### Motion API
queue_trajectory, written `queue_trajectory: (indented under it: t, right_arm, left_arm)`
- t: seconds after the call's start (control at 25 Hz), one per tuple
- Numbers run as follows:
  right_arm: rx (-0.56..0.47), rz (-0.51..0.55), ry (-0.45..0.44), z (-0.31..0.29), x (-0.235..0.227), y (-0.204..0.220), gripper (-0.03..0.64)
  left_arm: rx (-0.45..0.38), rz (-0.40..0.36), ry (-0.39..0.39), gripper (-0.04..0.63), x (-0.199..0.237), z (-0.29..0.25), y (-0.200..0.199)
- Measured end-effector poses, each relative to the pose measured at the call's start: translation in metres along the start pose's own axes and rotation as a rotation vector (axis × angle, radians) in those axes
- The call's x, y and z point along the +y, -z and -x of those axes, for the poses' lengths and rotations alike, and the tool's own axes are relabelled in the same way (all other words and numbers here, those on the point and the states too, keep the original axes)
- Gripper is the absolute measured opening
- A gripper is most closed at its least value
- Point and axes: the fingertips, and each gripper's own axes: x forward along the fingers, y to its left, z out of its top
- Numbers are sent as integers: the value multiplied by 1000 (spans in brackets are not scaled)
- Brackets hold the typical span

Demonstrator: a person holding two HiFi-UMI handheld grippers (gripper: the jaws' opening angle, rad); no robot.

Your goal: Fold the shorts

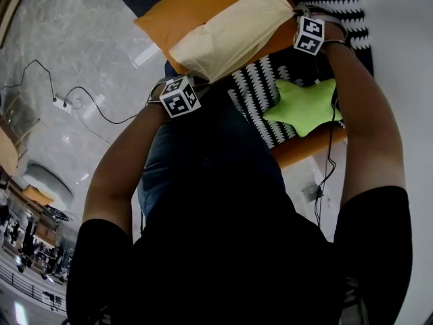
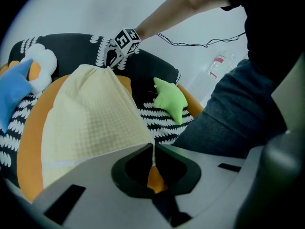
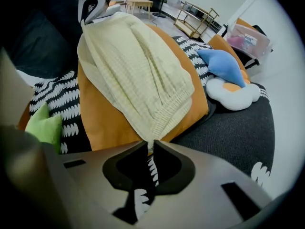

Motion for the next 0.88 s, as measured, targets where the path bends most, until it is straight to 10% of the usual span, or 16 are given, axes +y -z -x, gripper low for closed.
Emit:
queue_trajectory:
  t: [0.6, 0.88]
  right_arm:
    - [-11, -217, 76, -2, 7, 0, 44]
    - [-80, -411, 46, 9, 9, 2, 116]
  left_arm:
    - [49, 30, 18, 32, -3, -21, 4]
    - [37, 88, 68, 161, -13, -14, 9]
